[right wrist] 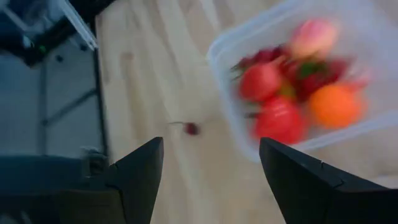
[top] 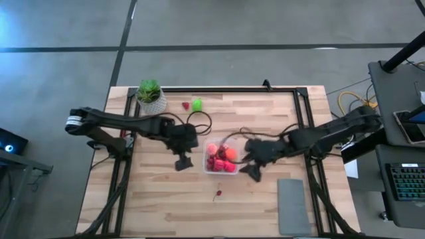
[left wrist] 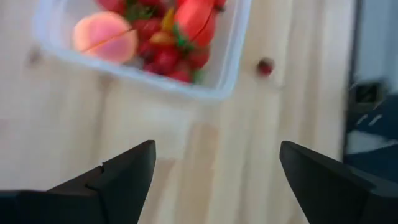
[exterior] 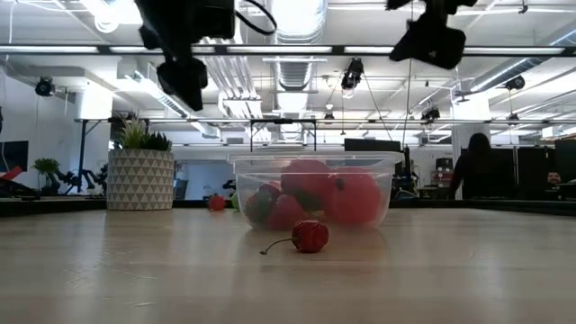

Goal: Pick and placing Produce into tupperware
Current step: Put the red cherry into the transparent container

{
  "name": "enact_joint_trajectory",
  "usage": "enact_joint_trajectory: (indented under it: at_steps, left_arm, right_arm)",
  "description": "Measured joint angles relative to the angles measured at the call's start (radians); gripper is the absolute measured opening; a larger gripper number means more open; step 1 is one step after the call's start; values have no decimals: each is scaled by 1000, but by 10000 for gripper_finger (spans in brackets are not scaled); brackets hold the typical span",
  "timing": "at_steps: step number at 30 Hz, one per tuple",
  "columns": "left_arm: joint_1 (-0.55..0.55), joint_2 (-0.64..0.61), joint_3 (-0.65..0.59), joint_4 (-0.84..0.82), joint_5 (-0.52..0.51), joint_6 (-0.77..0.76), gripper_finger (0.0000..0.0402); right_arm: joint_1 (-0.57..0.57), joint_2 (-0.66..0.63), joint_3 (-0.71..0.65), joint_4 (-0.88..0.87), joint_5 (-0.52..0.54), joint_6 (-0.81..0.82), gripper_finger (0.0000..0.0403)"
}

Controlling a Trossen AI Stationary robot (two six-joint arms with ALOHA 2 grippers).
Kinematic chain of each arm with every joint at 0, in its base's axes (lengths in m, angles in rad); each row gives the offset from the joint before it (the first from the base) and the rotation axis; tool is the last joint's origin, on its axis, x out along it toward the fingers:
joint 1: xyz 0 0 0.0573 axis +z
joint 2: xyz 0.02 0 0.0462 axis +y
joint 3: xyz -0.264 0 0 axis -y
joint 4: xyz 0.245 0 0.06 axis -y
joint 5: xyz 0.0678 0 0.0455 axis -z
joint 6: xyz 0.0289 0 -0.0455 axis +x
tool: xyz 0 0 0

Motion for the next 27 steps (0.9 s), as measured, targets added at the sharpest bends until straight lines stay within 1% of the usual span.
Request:
enact_joint_trajectory:
  at_steps: [2,4,7,10,13,16,18,20,22,26,27]
  left_arm:
    - [-11,-33,-1,-46,-63,54,329]
    - [-21,-63,-11,-73,-129,69,329]
    - [-31,-122,-39,-75,-167,68,329]
    - [-40,-192,-91,-74,-173,68,329]
    - [-41,-265,-151,-63,-176,69,329]
    - [-41,-338,-208,-49,-176,68,329]
    - [-41,-384,-247,-41,-176,68,329]
    - [-41,-423,-278,-31,-176,67,329]
    - [-41,-458,-302,-35,-176,65,329]
    - [-41,-507,-332,-31,-176,65,329]
    - [-40,-518,-336,-18,-176,65,329]
  right_arm:
    - [18,74,20,35,-9,128,258]
    - [36,170,46,21,0,241,258]
    - [61,312,115,21,7,342,258]
    - [91,436,218,7,16,365,257]
    - [121,538,337,-45,61,362,249]
    - [141,615,454,-191,113,373,238]
    - [147,655,516,-276,118,413,230]
    - [147,697,565,-338,88,470,224]
    - [146,725,604,-329,33,527,221]
    - [134,789,682,-339,-77,691,221]
    - [132,806,699,-346,-90,725,222]
